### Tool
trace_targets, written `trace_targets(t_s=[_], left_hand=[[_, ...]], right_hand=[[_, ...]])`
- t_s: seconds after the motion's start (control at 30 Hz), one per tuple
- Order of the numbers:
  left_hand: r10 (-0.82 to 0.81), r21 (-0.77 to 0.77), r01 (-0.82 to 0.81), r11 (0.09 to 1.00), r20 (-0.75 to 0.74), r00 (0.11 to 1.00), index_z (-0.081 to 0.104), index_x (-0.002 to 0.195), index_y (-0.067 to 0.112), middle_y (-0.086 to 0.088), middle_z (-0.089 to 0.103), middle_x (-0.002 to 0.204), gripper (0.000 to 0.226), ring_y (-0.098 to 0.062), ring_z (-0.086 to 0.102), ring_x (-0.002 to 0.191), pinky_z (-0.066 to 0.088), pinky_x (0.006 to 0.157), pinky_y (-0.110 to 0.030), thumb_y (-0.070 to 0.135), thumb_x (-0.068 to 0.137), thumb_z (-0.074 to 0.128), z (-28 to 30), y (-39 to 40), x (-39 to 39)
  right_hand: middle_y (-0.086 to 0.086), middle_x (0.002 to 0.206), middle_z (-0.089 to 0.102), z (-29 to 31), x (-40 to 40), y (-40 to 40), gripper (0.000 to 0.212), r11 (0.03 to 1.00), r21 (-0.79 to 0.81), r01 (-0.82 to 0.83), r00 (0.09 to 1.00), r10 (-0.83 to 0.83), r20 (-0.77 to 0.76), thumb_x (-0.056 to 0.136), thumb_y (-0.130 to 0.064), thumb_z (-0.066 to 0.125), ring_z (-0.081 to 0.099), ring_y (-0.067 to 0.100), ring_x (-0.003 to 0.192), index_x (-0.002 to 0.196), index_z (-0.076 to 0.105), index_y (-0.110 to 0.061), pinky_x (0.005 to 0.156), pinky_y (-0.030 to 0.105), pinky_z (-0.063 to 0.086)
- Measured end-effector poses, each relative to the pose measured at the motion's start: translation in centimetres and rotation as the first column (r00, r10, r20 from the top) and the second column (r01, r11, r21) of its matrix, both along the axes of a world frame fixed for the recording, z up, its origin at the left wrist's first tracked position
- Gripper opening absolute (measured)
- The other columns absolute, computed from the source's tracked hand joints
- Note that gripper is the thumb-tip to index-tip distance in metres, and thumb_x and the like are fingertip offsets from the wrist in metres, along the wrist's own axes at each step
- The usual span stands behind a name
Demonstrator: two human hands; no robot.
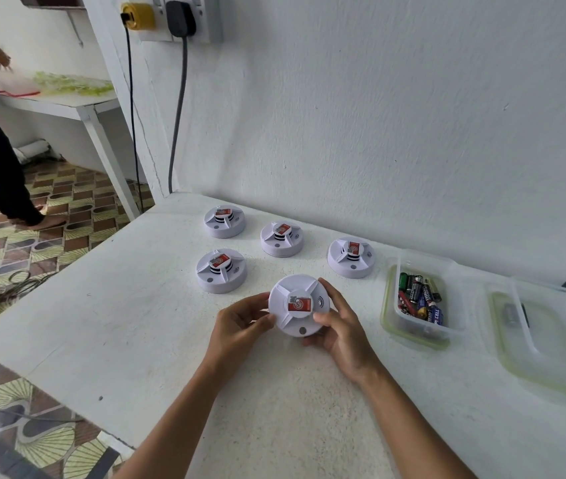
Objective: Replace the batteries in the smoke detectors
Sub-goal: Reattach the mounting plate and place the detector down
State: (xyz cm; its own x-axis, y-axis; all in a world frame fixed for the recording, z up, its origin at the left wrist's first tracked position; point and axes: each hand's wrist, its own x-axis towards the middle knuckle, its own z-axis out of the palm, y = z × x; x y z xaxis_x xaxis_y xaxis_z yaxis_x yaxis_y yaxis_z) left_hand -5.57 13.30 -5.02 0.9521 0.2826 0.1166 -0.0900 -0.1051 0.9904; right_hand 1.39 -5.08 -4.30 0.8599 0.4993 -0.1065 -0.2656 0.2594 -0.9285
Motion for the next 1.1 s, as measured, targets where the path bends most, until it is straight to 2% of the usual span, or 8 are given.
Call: trace_targets(t_s=[0.13,0.3,0.47,0.77,0.9,1.1], left_hand=[[0.005,0.002,-0.005,1.000,0.000,1.000,0.067,0.120,0.013,-0.004,0.073,0.112,0.038,-0.028,0.069,0.103,0.051,0.095,-0.054,0.015,0.083,0.070,-0.02,-0.03,0.02],[0.010,-0.005,-0.010,1.000,-0.001,1.000,0.068,0.119,0.012,-0.004,0.073,0.111,0.037,-0.031,0.068,0.103,0.051,0.095,-0.055,0.014,0.082,0.070,0.03,-0.08,0.08],[0.005,0.013,-0.005,1.000,-0.003,1.000,0.068,0.119,0.015,-0.002,0.074,0.110,0.036,-0.028,0.069,0.102,0.052,0.094,-0.053,0.015,0.083,0.070,0.14,-0.12,0.03],[0.000,0.008,0.000,1.000,-0.015,1.000,0.069,0.117,0.016,0.000,0.074,0.109,0.036,-0.024,0.069,0.102,0.053,0.094,-0.048,0.015,0.081,0.070,0.23,-0.16,0.02],[0.006,-0.004,-0.006,1.000,-0.012,1.000,0.069,0.117,0.014,-0.002,0.074,0.109,0.036,-0.028,0.069,0.103,0.052,0.095,-0.051,0.014,0.081,0.070,0.14,-0.15,0.06],[0.006,-0.004,-0.006,1.000,-0.018,1.000,0.068,0.118,0.013,-0.002,0.074,0.109,0.038,-0.026,0.069,0.102,0.053,0.095,-0.050,0.014,0.080,0.070,0.10,-0.13,0.04]], right_hand=[[0.014,0.117,0.065,0.00,0.00,-0.09,0.067,1.000,0.002,-0.001,1.000,0.001,0.001,0.068,-0.010,0.053,0.064,0.023,0.089,0.133,0.051,-0.025,0.059,0.034,0.052],[0.013,0.111,0.065,0.19,-0.08,-0.12,0.062,1.000,0.005,-0.013,1.000,0.013,0.009,0.065,-0.005,0.049,0.062,0.024,0.087,0.118,0.061,-0.034,0.060,0.034,0.052],[0.012,0.113,0.065,0.29,-0.20,-0.15,0.063,1.000,-0.021,-0.003,1.000,0.004,0.019,0.066,-0.006,0.049,0.063,0.023,0.089,0.122,0.058,-0.033,0.061,0.034,0.053],[0.009,0.110,0.068,0.71,-0.45,-0.05,0.056,0.999,-0.036,0.020,1.000,-0.020,0.012,0.068,-0.008,0.050,0.065,0.022,0.089,0.117,0.060,-0.035,0.061,0.033,0.053],[0.010,0.113,0.066,0.41,-0.33,-0.07,0.061,0.999,-0.028,0.038,0.999,-0.039,-0.013,0.067,-0.008,0.049,0.065,0.025,0.091,0.121,0.057,-0.034,0.062,0.035,0.053],[0.012,0.115,0.064,0.12,-0.25,-0.04,0.069,0.998,-0.032,0.053,0.998,-0.054,-0.033,0.067,-0.008,0.048,0.065,0.025,0.090,0.134,0.050,-0.027,0.062,0.037,0.054]])
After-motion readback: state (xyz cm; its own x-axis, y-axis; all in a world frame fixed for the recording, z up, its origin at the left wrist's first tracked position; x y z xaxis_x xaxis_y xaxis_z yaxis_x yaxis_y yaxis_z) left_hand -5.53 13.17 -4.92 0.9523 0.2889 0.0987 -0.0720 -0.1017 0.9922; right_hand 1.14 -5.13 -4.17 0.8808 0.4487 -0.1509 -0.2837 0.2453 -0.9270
